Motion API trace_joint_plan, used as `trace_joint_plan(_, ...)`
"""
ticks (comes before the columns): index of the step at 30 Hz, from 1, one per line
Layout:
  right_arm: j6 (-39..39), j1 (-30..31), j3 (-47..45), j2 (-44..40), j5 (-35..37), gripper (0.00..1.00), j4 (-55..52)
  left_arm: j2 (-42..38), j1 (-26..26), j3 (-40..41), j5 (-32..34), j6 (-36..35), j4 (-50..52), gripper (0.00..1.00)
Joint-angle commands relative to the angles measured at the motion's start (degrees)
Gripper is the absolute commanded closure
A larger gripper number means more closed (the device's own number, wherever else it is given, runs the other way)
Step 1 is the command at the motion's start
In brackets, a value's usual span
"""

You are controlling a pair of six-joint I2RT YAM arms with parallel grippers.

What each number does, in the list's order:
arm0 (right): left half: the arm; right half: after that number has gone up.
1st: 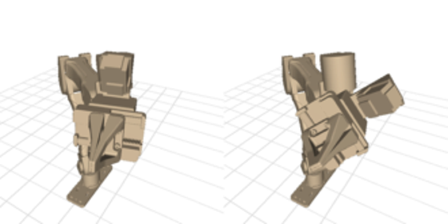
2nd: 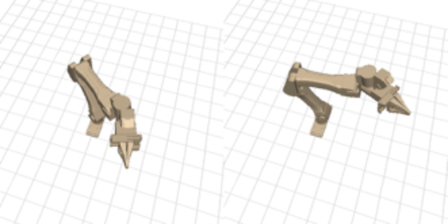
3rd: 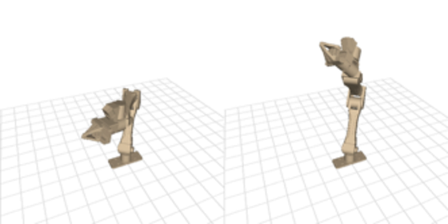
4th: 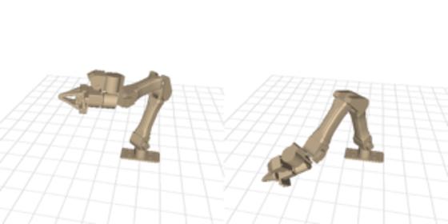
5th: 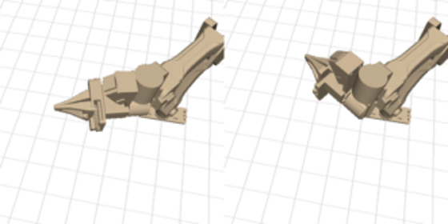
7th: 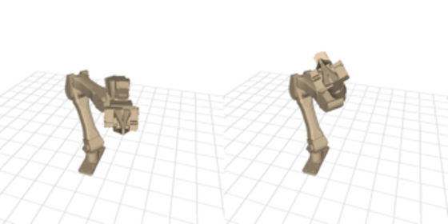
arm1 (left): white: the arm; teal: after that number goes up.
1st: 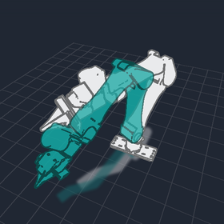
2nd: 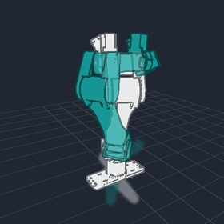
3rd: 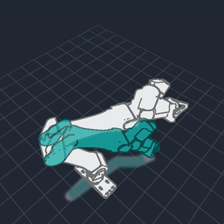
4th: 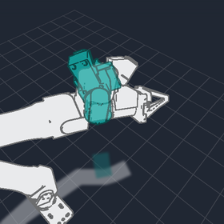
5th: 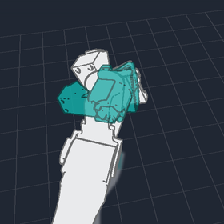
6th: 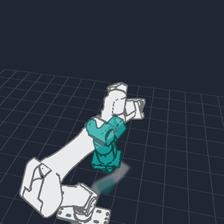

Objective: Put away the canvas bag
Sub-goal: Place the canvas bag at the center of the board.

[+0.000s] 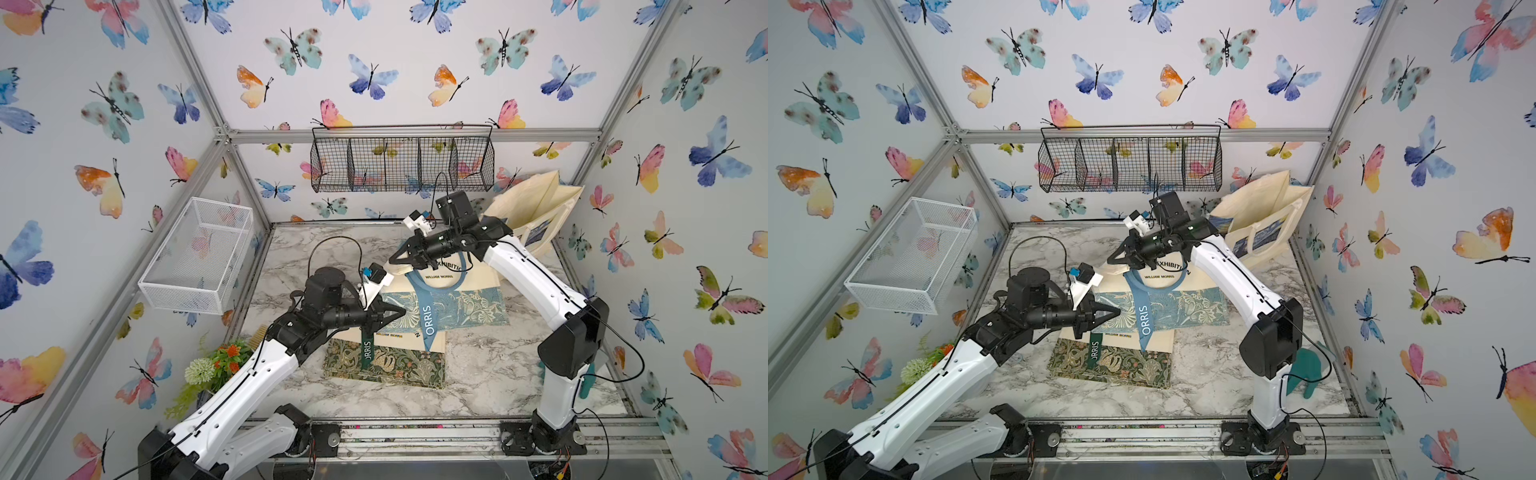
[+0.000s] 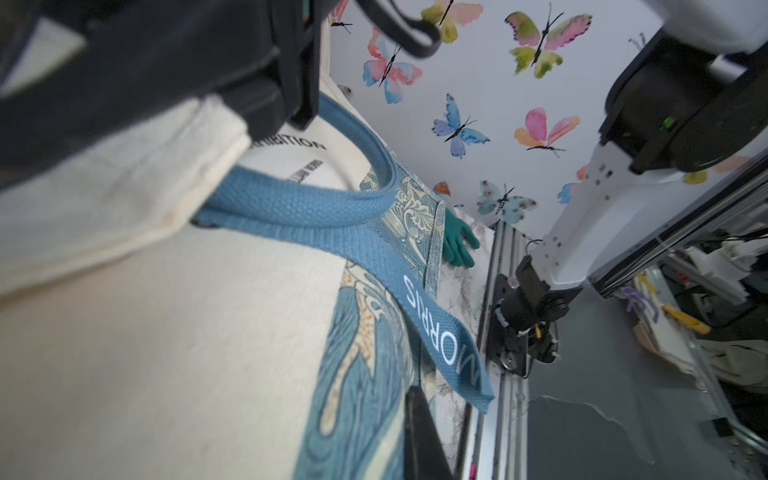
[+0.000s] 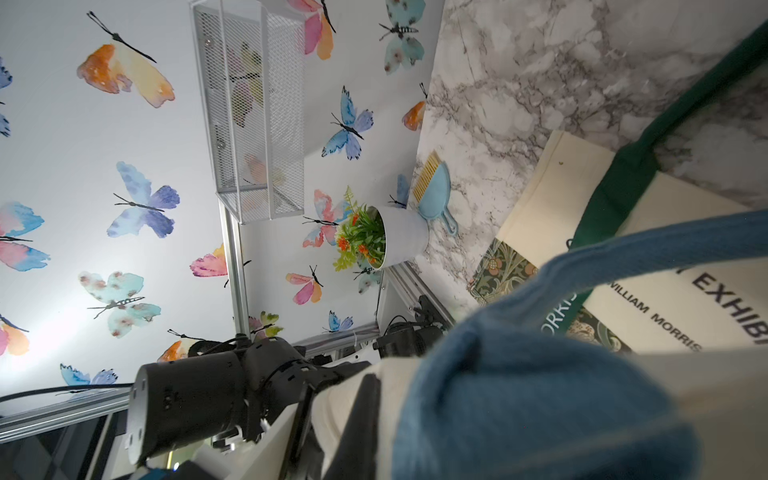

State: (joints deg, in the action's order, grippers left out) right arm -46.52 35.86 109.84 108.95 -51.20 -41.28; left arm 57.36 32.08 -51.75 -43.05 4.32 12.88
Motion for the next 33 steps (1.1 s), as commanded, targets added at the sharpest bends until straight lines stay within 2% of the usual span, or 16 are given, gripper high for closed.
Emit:
trace_joint_plan(1,-2.19,-1.35,-6.13,2.59,3.52,0.98,7.40,-2.59,-2.70,-1.58,-14.59,8.09,-15.22,1.00)
trace_joint_plan(5,-9.49,-1.40,-15.36,3.25,-2.00,0.98,18.35,-2.83,-6.24,1.55,-15.17,15.88,-22.23,1.00)
trace_joint_plan(9,-13.74,-1.40,-19.16,4.60,-4.52,0.98,24.62,-1.74,-9.59,2.63,-16.85,20.66,-26.36,1.00)
trace_joint_plan(11,-13.86,-1.40,-18.33,5.61,-4.31,0.98,24.85,-1.41,-11.24,3.30,-17.12,23.05,-29.91,1.00)
trace_joint_plan(17,-15.11,-2.81,-10.94,11.68,-4.65,0.98,25.23,5.29,-16.93,0.56,-16.46,22.69,-30.25,1.00)
trace_joint_plan(22,-14.40,-4.64,-3.07,15.43,-1.51,0.98,24.57,10.86,-22.92,0.37,-17.38,28.59,-38.88,1.00)
trace_joint_plan(24,-13.56,-4.83,-2.05,15.86,-0.80,0.98,23.54,11.38,-23.38,-0.12,-17.07,27.27,-36.69,1.00)
trace_joint_plan(27,-13.66,-4.81,-6.64,15.18,-0.77,0.98,25.15,10.74,-23.48,2.27,-16.12,22.69,-30.09,1.00)
trace_joint_plan(29,-14.18,-4.83,-12.76,13.98,-0.74,0.98,28.55,9.38,-23.61,5.97,-13.64,20.52,-27.07,1.00)
trace_joint_plan(33,-14.57,-4.74,-21.87,13.13,-1.81,0.98,33.36,7.78,-24.77,13.77,-7.66,21.37,-26.40,1.00)
